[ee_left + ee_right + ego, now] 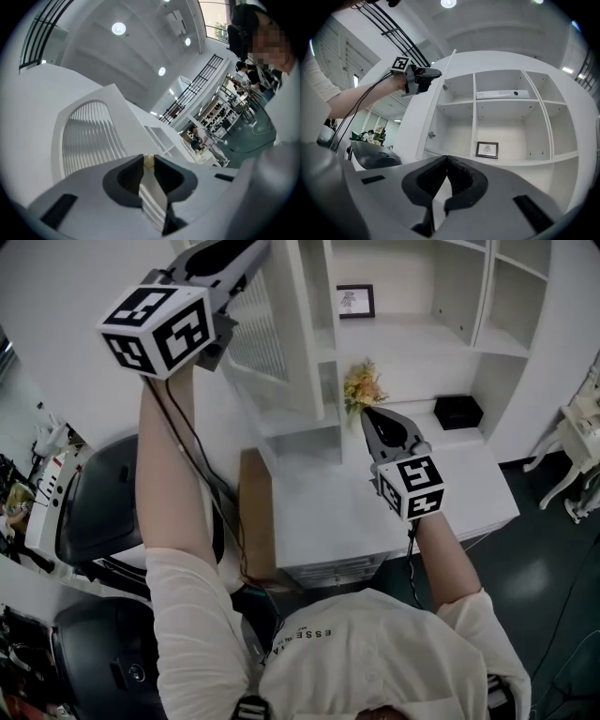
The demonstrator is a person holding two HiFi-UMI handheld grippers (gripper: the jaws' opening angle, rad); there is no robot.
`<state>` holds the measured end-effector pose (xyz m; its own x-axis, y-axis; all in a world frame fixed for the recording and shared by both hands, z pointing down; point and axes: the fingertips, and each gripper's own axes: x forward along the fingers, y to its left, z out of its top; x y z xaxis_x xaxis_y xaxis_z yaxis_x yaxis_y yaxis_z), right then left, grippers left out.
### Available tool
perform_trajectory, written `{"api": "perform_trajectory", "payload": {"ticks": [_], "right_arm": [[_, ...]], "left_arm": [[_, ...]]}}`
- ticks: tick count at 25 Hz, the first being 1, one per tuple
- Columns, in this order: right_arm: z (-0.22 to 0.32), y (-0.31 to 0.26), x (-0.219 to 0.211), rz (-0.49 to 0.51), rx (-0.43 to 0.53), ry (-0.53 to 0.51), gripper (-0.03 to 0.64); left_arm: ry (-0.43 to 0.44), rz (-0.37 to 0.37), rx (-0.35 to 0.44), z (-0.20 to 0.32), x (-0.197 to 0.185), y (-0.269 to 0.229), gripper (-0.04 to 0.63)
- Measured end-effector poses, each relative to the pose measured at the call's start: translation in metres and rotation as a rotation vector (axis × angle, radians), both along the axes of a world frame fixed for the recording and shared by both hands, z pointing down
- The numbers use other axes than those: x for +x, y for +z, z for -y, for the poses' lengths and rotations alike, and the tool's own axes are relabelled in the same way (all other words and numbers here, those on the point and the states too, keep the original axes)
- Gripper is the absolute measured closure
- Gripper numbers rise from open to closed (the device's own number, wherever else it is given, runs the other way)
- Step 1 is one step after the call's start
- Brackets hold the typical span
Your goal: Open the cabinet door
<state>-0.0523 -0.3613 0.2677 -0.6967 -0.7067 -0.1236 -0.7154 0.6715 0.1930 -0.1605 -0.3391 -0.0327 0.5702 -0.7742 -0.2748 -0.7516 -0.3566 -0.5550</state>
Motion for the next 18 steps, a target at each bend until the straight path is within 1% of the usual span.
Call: {"api": "perform_trajectory", "payload": {"ticks": [4, 8, 11, 13, 15, 18], "right_arm": [[-0.02, 0.005, -0.021, -0.001, -0.006, -0.011, 0.601], [-0.038, 0.013, -0.036, -0.012, -0.013, -0.009, 0.601], [-0.056, 0.014, -0.054, -0.017, -0.013, -0.007, 0.601], [-0.069, 0.014, -0.066, -0.023, -0.006, -0.007, 0.601], [-0.073, 0.014, -0.071, -0.027, -0.001, -0.012, 0.601], [-0.07, 0.015, -0.072, -0.03, -0.003, -0.022, 0.601]], "left_arm": [[0.035, -0.001, -0.021, -0.019, -0.012, -0.001, 0.523], [0.112, -0.047, -0.055, -0.038, -0.028, -0.001, 0.523], [0.172, -0.079, -0.06, -0.066, -0.054, -0.004, 0.522], [0.197, -0.091, -0.062, -0.084, -0.073, -0.004, 0.522], [0.215, -0.103, -0.068, -0.088, -0.081, -0.004, 0.522], [0.248, -0.124, -0.08, -0.084, -0.082, -0.004, 0.52]]}}
